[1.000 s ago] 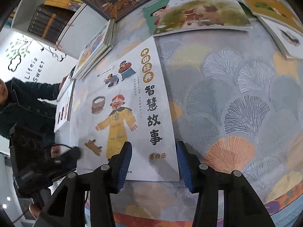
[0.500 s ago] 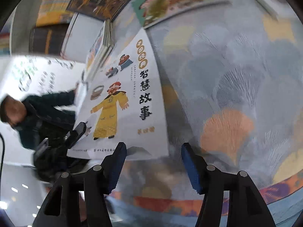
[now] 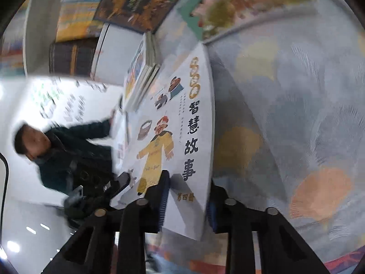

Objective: Organize books

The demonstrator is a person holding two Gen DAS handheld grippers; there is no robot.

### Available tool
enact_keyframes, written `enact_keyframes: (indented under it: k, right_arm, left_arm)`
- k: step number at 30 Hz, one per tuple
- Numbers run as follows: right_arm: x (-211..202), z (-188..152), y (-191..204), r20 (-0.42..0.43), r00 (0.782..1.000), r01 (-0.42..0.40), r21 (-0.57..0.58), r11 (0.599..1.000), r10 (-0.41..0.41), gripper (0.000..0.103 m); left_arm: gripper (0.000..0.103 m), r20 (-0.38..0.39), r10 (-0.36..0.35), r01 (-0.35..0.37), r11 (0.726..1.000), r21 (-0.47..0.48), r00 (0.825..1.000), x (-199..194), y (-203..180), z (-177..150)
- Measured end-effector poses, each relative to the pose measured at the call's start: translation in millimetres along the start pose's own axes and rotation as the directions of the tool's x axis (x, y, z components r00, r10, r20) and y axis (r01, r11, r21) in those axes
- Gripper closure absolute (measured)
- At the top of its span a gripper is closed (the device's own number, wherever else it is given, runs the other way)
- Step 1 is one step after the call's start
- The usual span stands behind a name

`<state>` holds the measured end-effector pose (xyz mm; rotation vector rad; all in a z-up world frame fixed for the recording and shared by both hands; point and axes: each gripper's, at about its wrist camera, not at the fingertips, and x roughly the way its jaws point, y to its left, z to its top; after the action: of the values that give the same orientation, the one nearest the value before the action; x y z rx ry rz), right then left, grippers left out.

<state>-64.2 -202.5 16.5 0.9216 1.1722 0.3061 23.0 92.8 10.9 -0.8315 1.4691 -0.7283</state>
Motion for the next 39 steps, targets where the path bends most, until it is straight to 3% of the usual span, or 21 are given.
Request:
enact_keyframes:
  k: [1,3,5,10,12,14,16,19,24,29,33,36,39]
  right_arm:
    - [0.8,0.3,9.1,0.006,0.999,0.05,-0.051,0.997,-0.049,0.077]
    - [0.0,-4.7,30.0,0.024,0.989,0.148,-0.168,0.975,-0.146,0.077]
    - [-2.2,-11.2,44.2,0.047,0.977,0.211,-0.247,0.946,-0.206,0.077]
    - [-6.8,-25.5,70.5,0.044,0.966,0.251,-0.391,0.886,-0.254,0.077]
    - [-6.0,-35.3,84.3,0.052,0.956,0.277,-0.48,0.833,-0.288,0.077]
    - [-5.3,-42.1,95.7,0.072,0.946,0.303,-0.543,0.783,-0.316,0.077]
    - [-9.0,-45.2,104.4,0.086,0.946,0.304,-0.573,0.761,-0.313,0.077]
    - [-20.2,-42.2,113.6,0.103,0.954,0.288,-0.58,0.762,-0.283,0.076]
    - [-22.9,-18.7,138.2,0.135,0.965,0.259,-0.618,0.742,-0.225,0.075]
    - [6.2,23.1,164.3,0.145,0.971,0.24,-0.653,0.718,-0.192,0.074]
    - [34.5,59.6,180.9,0.115,0.978,0.206,-0.679,0.705,-0.175,0.072]
    - [61.3,89.9,183.4,0.074,0.982,0.178,-0.659,0.731,-0.172,0.071]
    - [88.9,121.4,174.8,0.019,0.987,0.137,-0.603,0.786,-0.157,0.071]
  left_arm:
    - [0.091,0.012,0.066,-0.067,0.995,0.07,0.998,0.3,-8.9,-3.7]
    - [0.091,0.036,0.128,-0.132,0.979,0.155,0.991,0.6,-21.4,-9.0]
    - [0.091,0.055,0.144,-0.152,0.967,0.206,0.988,-0.8,-30.2,-12.2]
    - [0.09,0.124,0.218,-0.248,0.906,0.344,0.968,-9.8,-51.8,-25.2]
    - [0.09,0.147,0.238,-0.278,0.876,0.393,0.96,-13.8,-58.0,-30.6]
    - [0.09,0.159,0.223,-0.269,0.875,0.403,0.962,-20.9,-59.3,-32.0]
    - [0.09,0.168,0.189,-0.241,0.89,0.386,0.968,-30.9,-58.9,-31.1]
    - [0.09,0.198,0.157,-0.224,0.894,0.388,0.968,-42.0,-65.6,-29.4]
    - [0.089,0.288,0.118,-0.226,0.898,0.378,0.95,-63.1,-77.3,-11.1]
    - [0.089,0.384,0.143,-0.288,0.89,0.353,0.912,-77.0,-79.8,35.1]
    - [0.088,0.436,0.193,-0.361,0.866,0.345,0.879,-78.4,-81.6,67.7]
    - [0.087,0.421,0.206,-0.354,0.883,0.308,0.883,-73.4,-67.4,102.3]
    - [0.087,0.415,0.198,-0.326,0.908,0.264,0.888,-69.6,-50.4,135.0]
